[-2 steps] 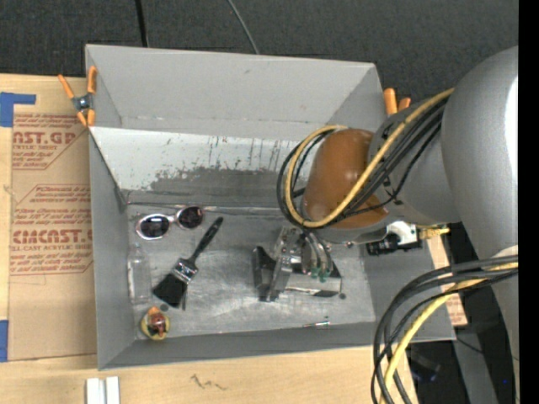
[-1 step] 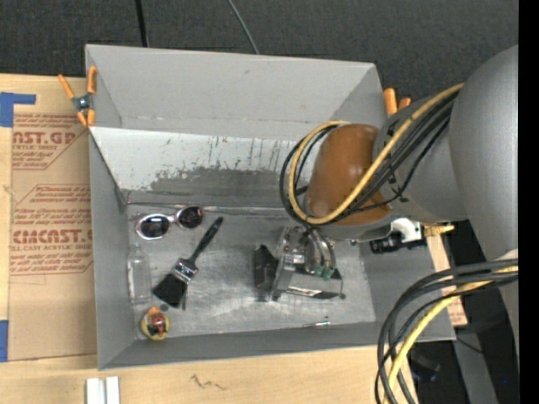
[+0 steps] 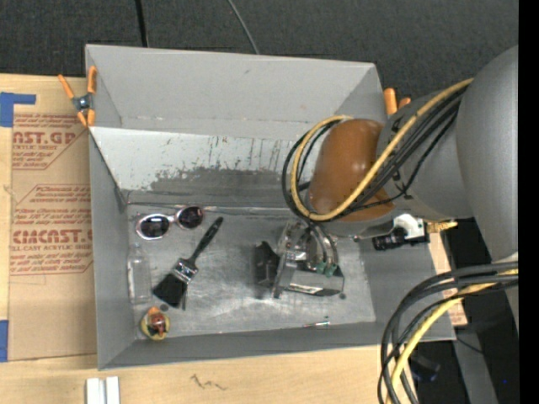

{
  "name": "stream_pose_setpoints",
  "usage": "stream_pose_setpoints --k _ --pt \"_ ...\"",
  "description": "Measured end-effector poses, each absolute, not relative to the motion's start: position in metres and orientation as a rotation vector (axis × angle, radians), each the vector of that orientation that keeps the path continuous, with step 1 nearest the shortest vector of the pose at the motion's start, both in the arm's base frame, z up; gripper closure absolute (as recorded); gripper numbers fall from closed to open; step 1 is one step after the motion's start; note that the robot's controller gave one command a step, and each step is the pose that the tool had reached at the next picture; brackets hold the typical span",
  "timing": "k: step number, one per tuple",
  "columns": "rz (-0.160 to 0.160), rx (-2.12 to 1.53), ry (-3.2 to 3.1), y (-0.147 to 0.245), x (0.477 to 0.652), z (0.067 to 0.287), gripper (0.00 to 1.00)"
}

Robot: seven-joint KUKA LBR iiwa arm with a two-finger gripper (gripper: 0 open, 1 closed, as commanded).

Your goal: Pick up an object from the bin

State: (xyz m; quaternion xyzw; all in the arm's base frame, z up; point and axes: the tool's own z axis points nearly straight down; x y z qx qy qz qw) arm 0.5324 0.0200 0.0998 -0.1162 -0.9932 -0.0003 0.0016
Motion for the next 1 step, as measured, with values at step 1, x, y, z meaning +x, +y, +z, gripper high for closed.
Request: stream_pose_setpoints --k 1 --pt "-0.001 -0.365 -3.118 0.02 0.5327 0.1061 1.0"
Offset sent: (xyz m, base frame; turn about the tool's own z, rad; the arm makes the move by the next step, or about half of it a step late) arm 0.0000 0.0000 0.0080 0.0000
